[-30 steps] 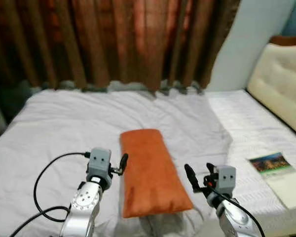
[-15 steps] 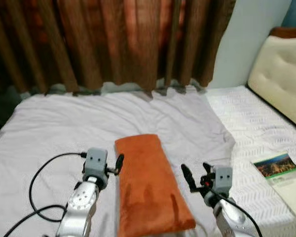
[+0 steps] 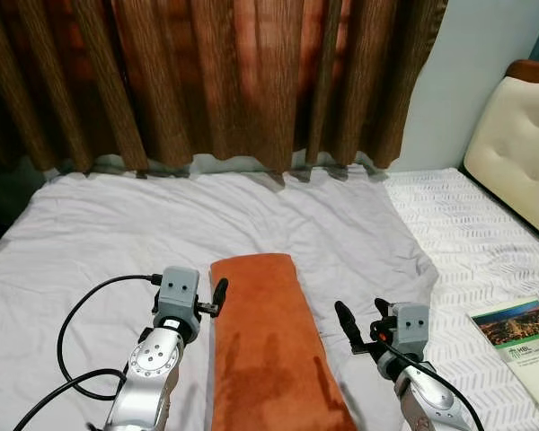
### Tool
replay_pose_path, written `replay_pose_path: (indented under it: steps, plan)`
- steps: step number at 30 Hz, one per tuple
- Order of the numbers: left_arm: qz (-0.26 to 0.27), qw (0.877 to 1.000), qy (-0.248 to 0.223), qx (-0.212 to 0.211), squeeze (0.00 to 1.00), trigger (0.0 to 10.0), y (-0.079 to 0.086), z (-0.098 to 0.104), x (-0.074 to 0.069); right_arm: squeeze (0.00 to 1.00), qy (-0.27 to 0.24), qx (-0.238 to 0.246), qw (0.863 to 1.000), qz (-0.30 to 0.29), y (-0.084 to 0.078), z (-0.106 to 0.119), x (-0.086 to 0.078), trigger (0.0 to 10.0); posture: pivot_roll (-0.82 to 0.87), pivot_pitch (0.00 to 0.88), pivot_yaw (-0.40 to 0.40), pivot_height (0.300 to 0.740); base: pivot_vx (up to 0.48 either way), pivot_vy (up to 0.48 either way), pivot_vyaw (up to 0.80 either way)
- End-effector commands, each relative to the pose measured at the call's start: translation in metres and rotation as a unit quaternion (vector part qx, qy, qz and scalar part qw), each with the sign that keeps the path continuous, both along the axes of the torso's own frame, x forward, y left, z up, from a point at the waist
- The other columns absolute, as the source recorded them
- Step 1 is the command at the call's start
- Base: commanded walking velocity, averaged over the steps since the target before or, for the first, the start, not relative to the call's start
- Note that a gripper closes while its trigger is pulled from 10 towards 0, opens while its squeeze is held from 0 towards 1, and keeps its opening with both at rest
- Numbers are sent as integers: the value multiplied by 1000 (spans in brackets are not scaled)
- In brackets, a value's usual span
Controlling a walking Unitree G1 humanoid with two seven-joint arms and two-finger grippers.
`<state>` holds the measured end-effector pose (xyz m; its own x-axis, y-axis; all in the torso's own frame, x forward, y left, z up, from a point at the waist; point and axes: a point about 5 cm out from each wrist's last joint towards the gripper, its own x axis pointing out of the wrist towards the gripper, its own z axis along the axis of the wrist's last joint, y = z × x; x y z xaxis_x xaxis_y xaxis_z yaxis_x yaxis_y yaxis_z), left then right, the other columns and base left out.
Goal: Clean up the room
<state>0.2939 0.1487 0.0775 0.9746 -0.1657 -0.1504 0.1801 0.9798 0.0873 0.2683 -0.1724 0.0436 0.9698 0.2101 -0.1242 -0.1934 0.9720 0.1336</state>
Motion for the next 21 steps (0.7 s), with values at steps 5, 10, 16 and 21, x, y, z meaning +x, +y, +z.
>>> replay_pose_path:
  steps: [5,10,16,21]
  plan:
    - [-4,1000,4,-7,0,10000,-4,-2,-1,0,7,-9,1000,1,-5,-1,-1,10000,-2,0,-39,740,317,-356,0]
    - [43,987,92,-123,0,10000,1,-24,9,0,61,27,997,24,5,-10,11,10000,6,65,-47,740,0,0,0]
    - [48,963,149,-222,0,10000,-1,-31,30,0,97,85,991,30,18,-12,30,10000,-5,263,-56,740,0,0,0]
    - [39,965,91,-244,0,10000,18,1,54,0,98,121,987,35,27,-2,46,10000,-38,381,-61,740,0,0,0]
